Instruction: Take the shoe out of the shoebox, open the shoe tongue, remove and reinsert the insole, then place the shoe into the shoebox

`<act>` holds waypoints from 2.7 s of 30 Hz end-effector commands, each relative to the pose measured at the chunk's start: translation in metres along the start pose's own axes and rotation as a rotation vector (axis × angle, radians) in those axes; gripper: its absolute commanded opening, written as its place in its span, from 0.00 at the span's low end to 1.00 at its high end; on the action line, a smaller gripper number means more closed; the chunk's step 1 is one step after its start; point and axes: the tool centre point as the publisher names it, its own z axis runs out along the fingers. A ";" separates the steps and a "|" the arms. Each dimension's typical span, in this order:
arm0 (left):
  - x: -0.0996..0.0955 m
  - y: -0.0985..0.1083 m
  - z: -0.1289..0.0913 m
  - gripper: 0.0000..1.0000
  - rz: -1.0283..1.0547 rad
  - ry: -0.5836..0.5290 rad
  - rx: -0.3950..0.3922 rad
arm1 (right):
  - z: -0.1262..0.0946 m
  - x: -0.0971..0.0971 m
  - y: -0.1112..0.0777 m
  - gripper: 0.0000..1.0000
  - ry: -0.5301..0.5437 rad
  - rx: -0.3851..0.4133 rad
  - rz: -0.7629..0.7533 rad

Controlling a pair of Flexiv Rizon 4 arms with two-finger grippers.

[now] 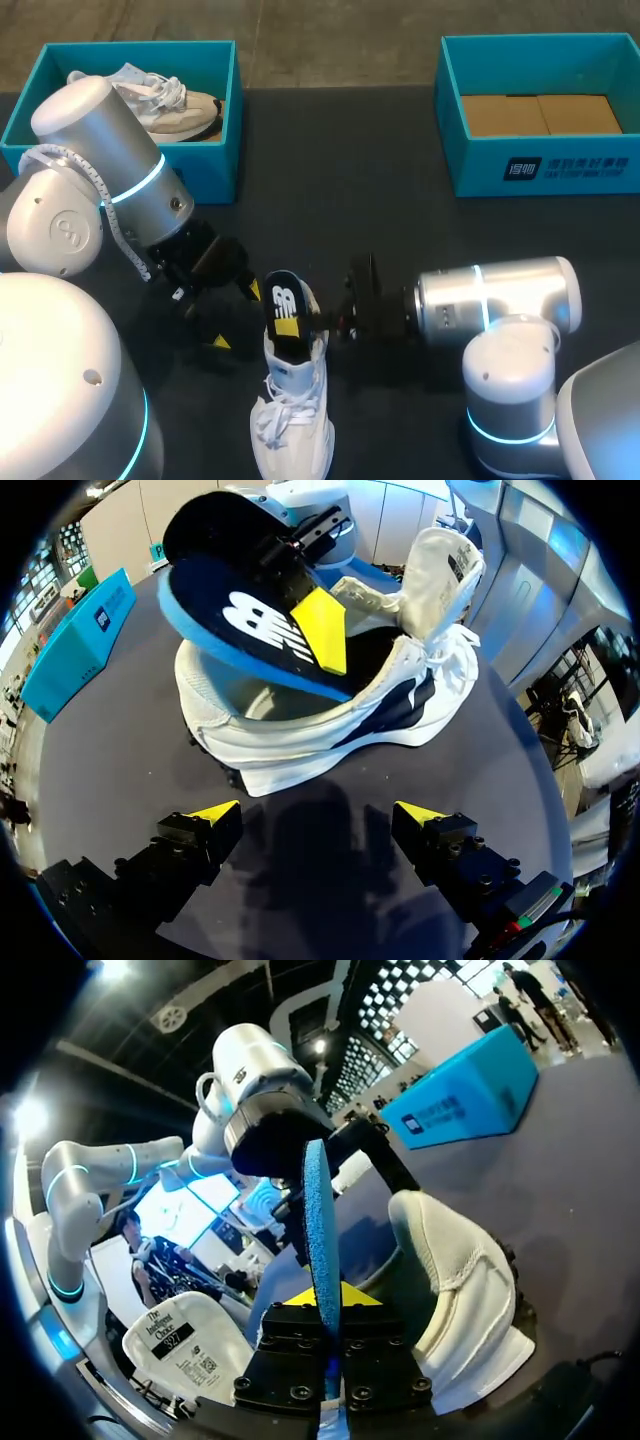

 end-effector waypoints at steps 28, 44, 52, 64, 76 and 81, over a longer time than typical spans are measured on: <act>0.001 0.000 -0.001 1.00 0.001 -0.002 -0.001 | -0.004 0.005 0.023 0.32 -0.014 -0.021 -0.044; 0.001 0.000 -0.001 1.00 0.001 -0.002 -0.001 | -0.006 -0.008 0.010 0.00 -0.020 -0.044 0.084; 0.001 0.000 -0.001 1.00 0.001 -0.002 -0.001 | -0.003 -0.006 -0.006 0.00 -0.017 -0.030 0.119; 0.001 0.000 -0.001 1.00 0.001 -0.002 -0.001 | 0.000 0.000 -0.003 0.27 -0.014 -0.003 0.118; 0.001 0.000 -0.001 1.00 0.001 -0.002 -0.001 | -0.001 0.005 0.022 0.30 -0.038 0.001 0.045; 0.001 0.000 -0.001 1.00 0.001 -0.002 -0.001 | 0.001 0.002 0.023 0.33 -0.042 -0.007 0.043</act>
